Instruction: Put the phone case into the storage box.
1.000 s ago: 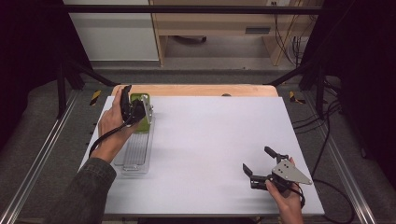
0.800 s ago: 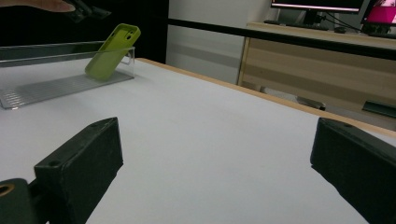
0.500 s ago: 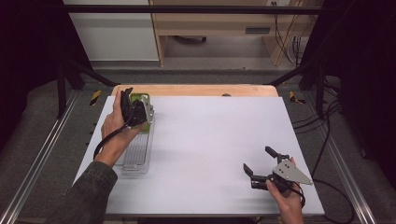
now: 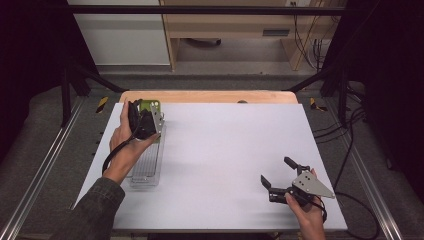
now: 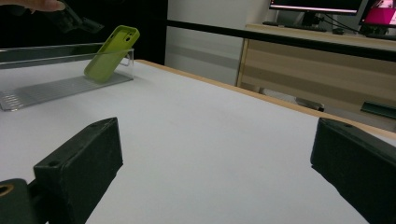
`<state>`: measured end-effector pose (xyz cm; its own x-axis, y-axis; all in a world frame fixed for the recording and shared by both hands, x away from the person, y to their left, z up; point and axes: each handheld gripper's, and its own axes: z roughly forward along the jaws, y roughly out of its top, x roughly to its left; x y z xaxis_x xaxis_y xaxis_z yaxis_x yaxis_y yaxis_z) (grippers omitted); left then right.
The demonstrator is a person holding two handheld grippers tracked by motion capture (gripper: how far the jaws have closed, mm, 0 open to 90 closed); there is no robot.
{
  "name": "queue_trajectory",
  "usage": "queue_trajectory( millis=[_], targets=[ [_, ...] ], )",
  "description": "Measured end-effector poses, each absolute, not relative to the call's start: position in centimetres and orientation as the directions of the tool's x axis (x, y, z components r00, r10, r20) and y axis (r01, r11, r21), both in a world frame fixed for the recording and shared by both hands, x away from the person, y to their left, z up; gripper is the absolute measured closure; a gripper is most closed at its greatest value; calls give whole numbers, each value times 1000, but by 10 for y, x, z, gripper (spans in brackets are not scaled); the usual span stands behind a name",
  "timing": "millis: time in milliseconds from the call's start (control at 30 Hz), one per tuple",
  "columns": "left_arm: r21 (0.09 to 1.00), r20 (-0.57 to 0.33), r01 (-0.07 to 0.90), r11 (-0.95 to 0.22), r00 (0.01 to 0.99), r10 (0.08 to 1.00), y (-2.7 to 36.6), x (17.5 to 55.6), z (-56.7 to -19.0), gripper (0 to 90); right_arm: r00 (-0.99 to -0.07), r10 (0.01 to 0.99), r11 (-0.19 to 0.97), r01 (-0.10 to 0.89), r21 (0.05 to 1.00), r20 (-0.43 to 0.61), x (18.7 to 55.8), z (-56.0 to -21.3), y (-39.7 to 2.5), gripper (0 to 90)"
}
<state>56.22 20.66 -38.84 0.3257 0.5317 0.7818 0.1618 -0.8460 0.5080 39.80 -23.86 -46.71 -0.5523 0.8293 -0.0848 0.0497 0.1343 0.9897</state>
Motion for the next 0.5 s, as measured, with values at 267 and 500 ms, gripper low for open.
queue_trajectory(
  millis=[267,500],
  targets=[
    [549,739,165,-819,362,568,203,557,-385,53,-554,829,130,51,990,-80,398,-467,-238,24],
    [566,717,154,-810,392,576,194,551,-383,45,-555,828,129,48,991,-81,398,-467,-238,24]
  ],
)
